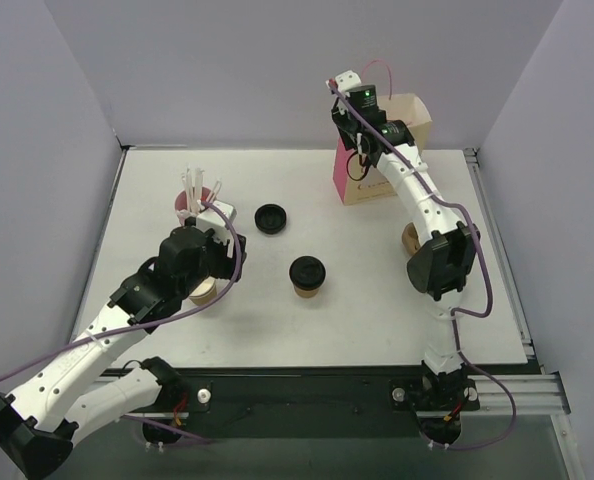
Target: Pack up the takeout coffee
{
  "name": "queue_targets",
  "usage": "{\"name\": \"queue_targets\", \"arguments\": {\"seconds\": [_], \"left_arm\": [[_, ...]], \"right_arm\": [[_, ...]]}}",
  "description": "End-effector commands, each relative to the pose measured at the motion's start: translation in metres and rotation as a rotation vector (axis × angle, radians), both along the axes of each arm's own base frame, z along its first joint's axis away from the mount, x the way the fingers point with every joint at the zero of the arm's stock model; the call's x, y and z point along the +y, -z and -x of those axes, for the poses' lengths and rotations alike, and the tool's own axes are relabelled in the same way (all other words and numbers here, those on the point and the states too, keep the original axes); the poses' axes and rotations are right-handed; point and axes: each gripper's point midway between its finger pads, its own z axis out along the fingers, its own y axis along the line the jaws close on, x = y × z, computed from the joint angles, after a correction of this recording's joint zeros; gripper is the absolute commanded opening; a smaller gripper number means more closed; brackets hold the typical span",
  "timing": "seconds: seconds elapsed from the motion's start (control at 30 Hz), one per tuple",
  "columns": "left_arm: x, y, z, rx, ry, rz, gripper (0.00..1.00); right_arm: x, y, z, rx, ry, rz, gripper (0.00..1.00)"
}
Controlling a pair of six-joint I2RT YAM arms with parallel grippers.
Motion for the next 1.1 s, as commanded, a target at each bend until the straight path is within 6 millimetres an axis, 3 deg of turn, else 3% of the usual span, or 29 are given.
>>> {"name": "queue_targets", "arguments": {"seconds": [0.0,0.1,0.3,0.63,0.7,0.87,1.07], "left_arm": [[-0.005,-0.015,-0.006,-0.053,0.004,0.026,0.81],[-0.004,-0.014,-0.006,-0.053,0.002,0.023,0.81],[-0.004,-0.013,-0.007,-0.051,-0.003,0.016,0.81],[-0.007,-0.011,-0.004,-0.043,0.012,0.017,0.81],[-0.015,-0.012,0.000,-0.034,0.048,0.027,0.80],[-0.059,-0.011,0.026,0.030,0.196,0.096,0.78],[-0.087,0.005,0.032,0.095,0.218,0.178,0.79]], "right_arm": [[-0.005,-0.018,0.000,-0.030,-0.007,-0.015,0.14],[-0.002,-0.021,0.006,-0.026,-0.021,-0.022,0.00],[0.000,-0.034,0.028,-0.036,-0.015,-0.025,0.00],[-0.006,-0.046,0.085,-0.044,0.023,0.092,0.00],[-0.005,-0.054,0.095,-0.057,0.014,0.085,0.00],[-0.006,-0.070,0.112,-0.082,0.007,0.099,0.00],[-0.010,-0.092,0.126,-0.120,0.009,0.080,0.00]]}}
